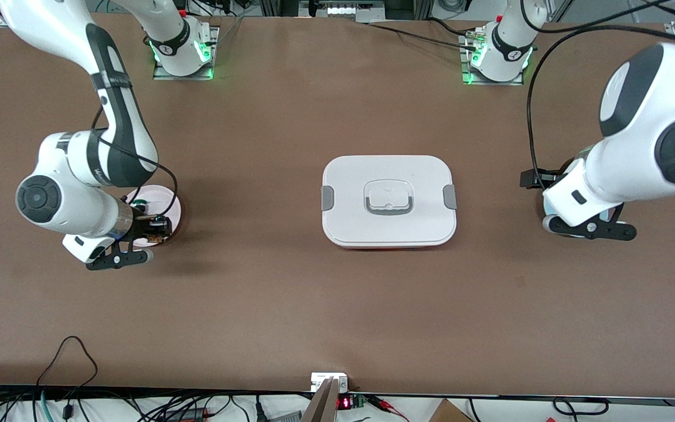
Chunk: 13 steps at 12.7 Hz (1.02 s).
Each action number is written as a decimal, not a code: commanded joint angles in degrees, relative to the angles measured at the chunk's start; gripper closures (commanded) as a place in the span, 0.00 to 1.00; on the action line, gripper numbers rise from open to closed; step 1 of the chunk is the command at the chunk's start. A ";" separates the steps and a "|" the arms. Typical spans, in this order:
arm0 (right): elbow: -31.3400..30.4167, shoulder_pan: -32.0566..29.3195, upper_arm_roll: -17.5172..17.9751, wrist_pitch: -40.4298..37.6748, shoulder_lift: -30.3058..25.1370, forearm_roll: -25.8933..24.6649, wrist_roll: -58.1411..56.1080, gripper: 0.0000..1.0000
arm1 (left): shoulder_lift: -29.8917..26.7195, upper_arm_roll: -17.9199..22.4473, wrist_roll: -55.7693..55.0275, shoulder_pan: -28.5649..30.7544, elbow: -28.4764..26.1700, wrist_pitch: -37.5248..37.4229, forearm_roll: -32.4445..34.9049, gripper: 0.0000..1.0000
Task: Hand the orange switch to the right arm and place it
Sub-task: 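Lower the orange switch onto the pink plate beside the blue switch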
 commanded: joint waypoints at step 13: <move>-29.58 -3.40 0.97 28.12 -5.34 -1.81 -3.59 0.83 | -25.07 12.68 6.76 0.06 -31.67 20.12 -11.24 0.00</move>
